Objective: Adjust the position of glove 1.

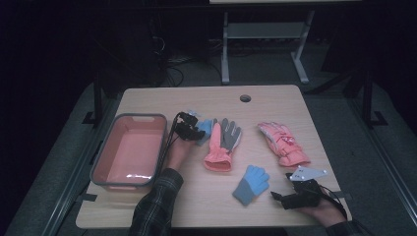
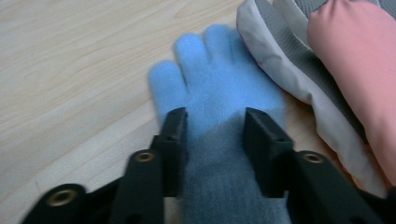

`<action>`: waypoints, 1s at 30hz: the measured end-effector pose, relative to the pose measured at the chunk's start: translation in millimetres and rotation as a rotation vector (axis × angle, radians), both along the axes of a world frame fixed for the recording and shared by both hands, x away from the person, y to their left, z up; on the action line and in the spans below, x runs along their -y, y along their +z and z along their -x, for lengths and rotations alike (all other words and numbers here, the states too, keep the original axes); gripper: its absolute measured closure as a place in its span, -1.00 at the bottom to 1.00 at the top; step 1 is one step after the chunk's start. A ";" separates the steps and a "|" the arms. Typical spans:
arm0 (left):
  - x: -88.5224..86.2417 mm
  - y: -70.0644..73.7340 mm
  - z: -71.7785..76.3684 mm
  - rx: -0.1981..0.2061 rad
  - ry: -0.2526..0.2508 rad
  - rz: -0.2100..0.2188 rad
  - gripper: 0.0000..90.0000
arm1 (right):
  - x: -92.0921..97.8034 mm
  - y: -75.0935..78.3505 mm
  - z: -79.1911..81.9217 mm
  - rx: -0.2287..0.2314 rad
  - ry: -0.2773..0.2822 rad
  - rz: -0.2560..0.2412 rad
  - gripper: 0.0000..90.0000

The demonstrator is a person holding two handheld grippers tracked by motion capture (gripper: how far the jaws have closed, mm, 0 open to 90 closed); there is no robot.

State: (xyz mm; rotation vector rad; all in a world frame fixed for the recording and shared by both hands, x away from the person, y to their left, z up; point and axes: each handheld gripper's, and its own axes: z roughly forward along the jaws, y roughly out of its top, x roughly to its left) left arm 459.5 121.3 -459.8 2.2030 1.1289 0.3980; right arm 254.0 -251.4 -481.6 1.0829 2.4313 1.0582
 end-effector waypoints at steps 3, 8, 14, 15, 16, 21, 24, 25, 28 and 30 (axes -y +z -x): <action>2.6 0.4 1.7 -0.005 -0.023 -0.011 0.78 | 0.0 0.1 0.1 -0.001 0.000 0.000 -0.77; -2.3 4.7 1.5 -0.023 -0.012 0.021 0.92 | 0.0 0.0 0.0 0.000 0.000 0.000 -0.77; -7.3 30.7 11.9 0.002 0.008 0.080 0.93 | 0.0 0.0 0.0 -0.001 0.000 0.000 -0.77; -9.2 43.1 17.9 0.018 0.001 0.082 0.93 | 0.0 0.0 0.0 0.000 0.000 0.000 -0.77; -10.3 49.3 21.4 0.019 0.000 0.089 0.93 | 0.0 0.1 0.0 -0.001 0.000 0.000 -0.77; -18.7 72.7 43.8 0.015 -0.034 0.142 0.93 | 0.0 0.0 0.0 0.000 0.000 0.000 -0.77; -25.5 81.1 61.7 0.019 -0.057 0.179 0.93 | 0.0 0.0 0.0 -0.001 0.000 -0.001 -0.77; -27.5 83.3 70.0 0.019 -0.067 0.185 0.93 | 0.0 -0.1 0.0 0.000 0.000 -0.001 -0.77; -31.9 85.5 89.0 0.025 -0.094 0.206 0.93 | -0.1 0.1 -0.1 -0.001 0.000 -0.001 -0.77; -34.2 85.0 103.0 0.023 -0.114 0.213 0.93 | 0.1 0.0 -0.2 0.000 0.002 0.001 -0.77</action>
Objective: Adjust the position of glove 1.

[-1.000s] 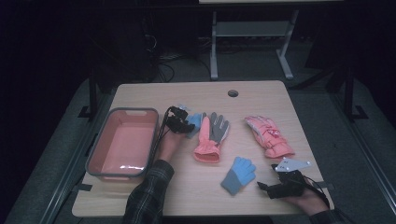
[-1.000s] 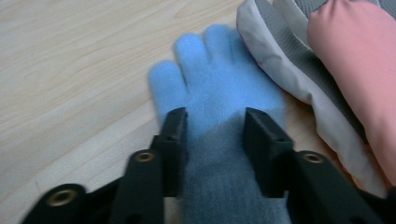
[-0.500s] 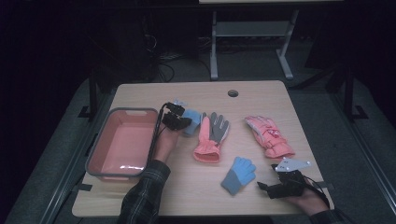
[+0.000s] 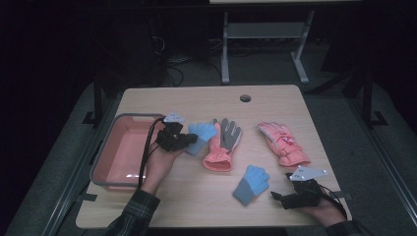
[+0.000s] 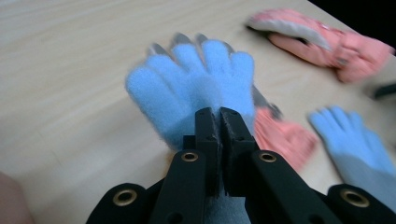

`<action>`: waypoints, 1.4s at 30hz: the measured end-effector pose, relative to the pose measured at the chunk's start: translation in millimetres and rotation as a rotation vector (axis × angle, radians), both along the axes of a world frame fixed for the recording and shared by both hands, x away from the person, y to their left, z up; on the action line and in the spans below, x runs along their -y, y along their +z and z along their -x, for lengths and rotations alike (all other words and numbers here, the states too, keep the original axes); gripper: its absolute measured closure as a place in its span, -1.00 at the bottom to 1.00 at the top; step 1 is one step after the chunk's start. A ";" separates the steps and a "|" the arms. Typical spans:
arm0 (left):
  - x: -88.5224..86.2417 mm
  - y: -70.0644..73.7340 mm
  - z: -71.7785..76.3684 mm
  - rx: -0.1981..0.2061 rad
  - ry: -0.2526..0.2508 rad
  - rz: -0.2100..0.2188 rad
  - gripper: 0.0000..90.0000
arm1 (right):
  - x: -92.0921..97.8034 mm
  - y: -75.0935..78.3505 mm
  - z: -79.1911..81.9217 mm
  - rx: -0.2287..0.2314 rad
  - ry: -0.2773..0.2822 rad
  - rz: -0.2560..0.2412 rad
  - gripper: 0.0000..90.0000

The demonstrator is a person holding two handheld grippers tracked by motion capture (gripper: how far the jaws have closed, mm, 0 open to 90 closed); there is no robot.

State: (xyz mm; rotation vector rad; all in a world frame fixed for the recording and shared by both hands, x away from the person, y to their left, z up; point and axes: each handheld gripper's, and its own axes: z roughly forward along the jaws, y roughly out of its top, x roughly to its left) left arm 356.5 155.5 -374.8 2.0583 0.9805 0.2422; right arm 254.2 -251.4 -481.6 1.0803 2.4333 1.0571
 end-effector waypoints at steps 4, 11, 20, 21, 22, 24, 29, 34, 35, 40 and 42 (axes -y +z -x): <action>-0.5 -4.7 29.1 -0.003 -0.057 -0.007 0.93 | -0.2 -0.1 -0.4 0.001 0.000 0.001 -0.77; 4.3 -22.2 69.3 -0.014 -0.144 -0.003 0.92 | -0.8 0.1 -0.7 0.000 -0.004 0.001 -0.77; 15.7 -60.3 88.2 -0.070 -0.222 -0.013 0.92 | -1.2 0.1 -1.0 0.000 -0.007 0.001 -0.77; 17.3 -64.7 88.5 -0.078 -0.231 -0.024 0.91 | -1.2 0.1 -1.0 0.000 -0.006 0.001 -0.77; 17.7 -67.8 88.0 -0.083 -0.237 -0.025 0.91 | -1.2 0.1 -1.0 0.001 -0.006 0.001 -0.77; 17.8 -74.7 87.1 -0.094 -0.242 -0.032 0.86 | -1.2 0.2 -0.9 0.000 -0.007 0.001 -0.77; 10.3 -69.3 87.8 -0.074 -0.220 -0.013 0.40 | -1.2 0.1 -1.0 0.001 -0.006 0.001 -0.77; 2.6 -65.6 84.4 -0.061 -0.162 -0.048 0.36 | -1.4 0.1 -1.1 0.000 -0.006 0.001 -0.78; 2.8 -67.2 84.0 -0.068 -0.161 -0.051 0.36 | -1.4 0.0 -1.1 0.001 -0.006 0.001 -0.78; 5.5 -79.8 81.2 -0.111 -0.143 -0.074 0.30 | -1.5 0.1 -1.1 -0.003 -0.006 0.004 -0.81; 5.6 -82.0 80.5 -0.114 -0.128 -0.089 0.27 | -1.9 1.5 -1.5 -0.015 -0.005 0.015 -0.76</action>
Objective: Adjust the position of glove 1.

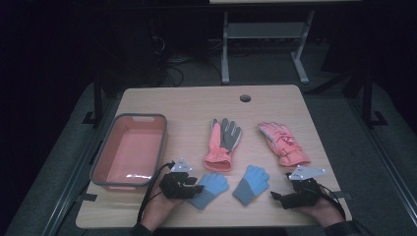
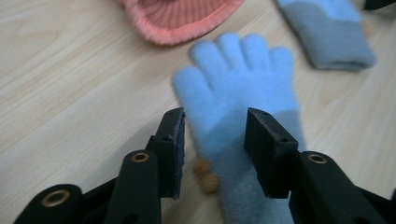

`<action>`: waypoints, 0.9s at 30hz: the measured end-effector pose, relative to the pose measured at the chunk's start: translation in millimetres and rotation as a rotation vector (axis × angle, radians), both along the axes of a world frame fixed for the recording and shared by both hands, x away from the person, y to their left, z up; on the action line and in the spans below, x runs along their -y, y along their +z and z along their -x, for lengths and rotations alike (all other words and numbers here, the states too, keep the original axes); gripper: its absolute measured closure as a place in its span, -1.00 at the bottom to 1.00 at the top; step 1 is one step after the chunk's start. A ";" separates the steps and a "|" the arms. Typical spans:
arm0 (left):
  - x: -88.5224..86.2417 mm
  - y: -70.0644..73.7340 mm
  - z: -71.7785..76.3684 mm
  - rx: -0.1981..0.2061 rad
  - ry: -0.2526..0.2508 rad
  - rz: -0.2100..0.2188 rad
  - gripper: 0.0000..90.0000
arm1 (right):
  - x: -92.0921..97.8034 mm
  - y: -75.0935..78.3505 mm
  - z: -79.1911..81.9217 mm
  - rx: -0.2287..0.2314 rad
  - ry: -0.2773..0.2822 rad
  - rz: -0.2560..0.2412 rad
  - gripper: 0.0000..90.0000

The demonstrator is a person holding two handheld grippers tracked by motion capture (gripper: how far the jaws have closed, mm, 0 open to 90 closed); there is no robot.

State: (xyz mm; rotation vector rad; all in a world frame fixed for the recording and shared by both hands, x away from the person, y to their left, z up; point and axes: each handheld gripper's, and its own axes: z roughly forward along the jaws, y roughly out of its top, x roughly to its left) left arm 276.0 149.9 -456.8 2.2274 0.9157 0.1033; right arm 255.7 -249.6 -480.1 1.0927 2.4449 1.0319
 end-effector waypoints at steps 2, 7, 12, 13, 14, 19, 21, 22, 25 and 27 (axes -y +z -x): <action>-0.3 -1.8 -0.7 -0.007 0.007 -0.013 0.26 | -0.2 3.5 0.8 -0.007 -0.010 -0.003 -0.56; 0.9 -2.7 -0.1 0.000 0.000 -0.023 0.30 | -2.9 18.5 2.9 0.029 0.016 -0.068 0.00; 5.1 -2.7 1.9 -0.001 -0.017 -0.030 0.55 | -11.7 27.2 1.9 0.039 0.059 -0.104 0.53; 7.5 -2.4 2.5 0.002 -0.025 -0.043 0.68 | -18.6 28.2 -0.4 0.030 0.090 -0.100 0.67; 8.6 -2.7 2.5 -0.001 -0.029 -0.039 0.74 | -22.7 28.2 -1.5 0.022 0.100 -0.095 0.72; 9.1 -2.1 0.3 -0.019 -0.043 -0.033 0.94 | -37.3 26.4 -6.0 0.006 0.152 -0.079 0.85; 6.3 -1.7 -1.7 -0.036 -0.035 0.003 0.96 | -46.0 26.1 -8.8 -0.014 0.171 -0.078 0.89; 6.3 -1.7 -1.7 -0.036 -0.035 0.003 0.96 | -46.0 26.1 -8.8 -0.014 0.171 -0.078 0.89; 2.3 0.9 -3.3 -0.048 -0.030 0.029 0.96 | -52.6 23.6 -13.5 -0.032 0.192 -0.071 0.94; 0.1 4.5 -3.7 -0.045 -0.024 0.056 0.96 | -57.2 18.4 -16.9 -0.066 0.208 -0.037 0.97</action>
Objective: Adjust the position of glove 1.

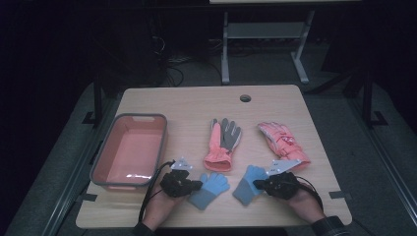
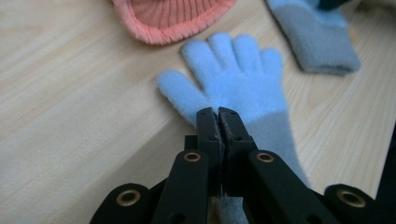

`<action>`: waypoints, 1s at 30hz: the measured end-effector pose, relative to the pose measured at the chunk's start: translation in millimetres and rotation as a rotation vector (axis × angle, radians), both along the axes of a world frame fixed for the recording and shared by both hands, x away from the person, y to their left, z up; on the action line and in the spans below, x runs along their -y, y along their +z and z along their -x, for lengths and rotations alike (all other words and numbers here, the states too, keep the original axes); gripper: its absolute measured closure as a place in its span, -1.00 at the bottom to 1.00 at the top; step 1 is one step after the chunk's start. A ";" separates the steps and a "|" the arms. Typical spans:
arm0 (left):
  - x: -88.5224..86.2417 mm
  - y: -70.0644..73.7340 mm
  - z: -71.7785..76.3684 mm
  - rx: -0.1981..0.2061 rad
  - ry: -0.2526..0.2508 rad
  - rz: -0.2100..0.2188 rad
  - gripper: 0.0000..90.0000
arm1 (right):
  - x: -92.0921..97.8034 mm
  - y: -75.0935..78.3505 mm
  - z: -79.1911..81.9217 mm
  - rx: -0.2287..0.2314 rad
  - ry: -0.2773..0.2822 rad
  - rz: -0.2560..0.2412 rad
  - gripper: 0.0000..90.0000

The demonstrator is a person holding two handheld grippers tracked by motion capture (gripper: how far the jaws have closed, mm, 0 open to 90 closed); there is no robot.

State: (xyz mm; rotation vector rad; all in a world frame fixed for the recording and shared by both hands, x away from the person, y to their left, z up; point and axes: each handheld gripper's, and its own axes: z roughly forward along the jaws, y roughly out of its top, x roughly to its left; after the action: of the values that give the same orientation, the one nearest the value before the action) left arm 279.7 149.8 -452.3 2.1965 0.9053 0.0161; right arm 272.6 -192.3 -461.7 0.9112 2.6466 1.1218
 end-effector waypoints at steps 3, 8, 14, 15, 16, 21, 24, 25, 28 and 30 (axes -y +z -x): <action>-1.5 3.0 0.3 -0.008 0.005 0.035 0.96 | -2.3 -3.0 -0.6 -0.009 0.014 0.008 0.99; -3.6 7.7 1.2 -0.008 0.009 0.079 0.97 | -12.6 -4.6 4.8 -0.029 0.073 -0.001 0.99; -5.7 12.9 2.4 0.003 0.001 0.114 0.97 | -28.4 -5.8 8.4 -0.033 0.163 -0.013 0.99; -5.6 14.5 3.0 0.006 -0.003 0.121 0.97 | -30.3 -5.7 8.9 -0.037 0.168 -0.017 0.99; -5.3 15.1 3.4 0.009 -0.006 0.128 0.97 | -32.8 -6.0 8.9 -0.035 0.179 -0.015 0.99; -2.1 20.9 4.6 0.018 -0.031 0.149 0.97 | -43.2 -6.3 10.4 -0.047 0.212 -0.026 1.00; 0.4 24.3 4.9 0.038 -0.047 0.155 0.97 | -49.3 -6.2 12.3 -0.056 0.231 -0.031 0.99; 1.3 25.6 4.6 0.044 -0.056 0.153 0.97 | -50.6 -6.3 12.5 -0.055 0.236 -0.033 0.99; 3.2 28.3 3.4 0.055 -0.068 0.155 0.97 | -54.4 -6.5 13.5 -0.061 0.245 -0.039 0.99; 5.6 29.8 2.1 0.063 -0.084 0.155 0.97 | -58.1 -6.8 13.7 -0.055 0.259 -0.036 0.99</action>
State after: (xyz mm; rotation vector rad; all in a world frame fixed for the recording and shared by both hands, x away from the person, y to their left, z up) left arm 277.5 144.1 -422.5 2.0762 0.7531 -0.0240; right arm 258.9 -134.2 -468.4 0.6251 2.8615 1.2163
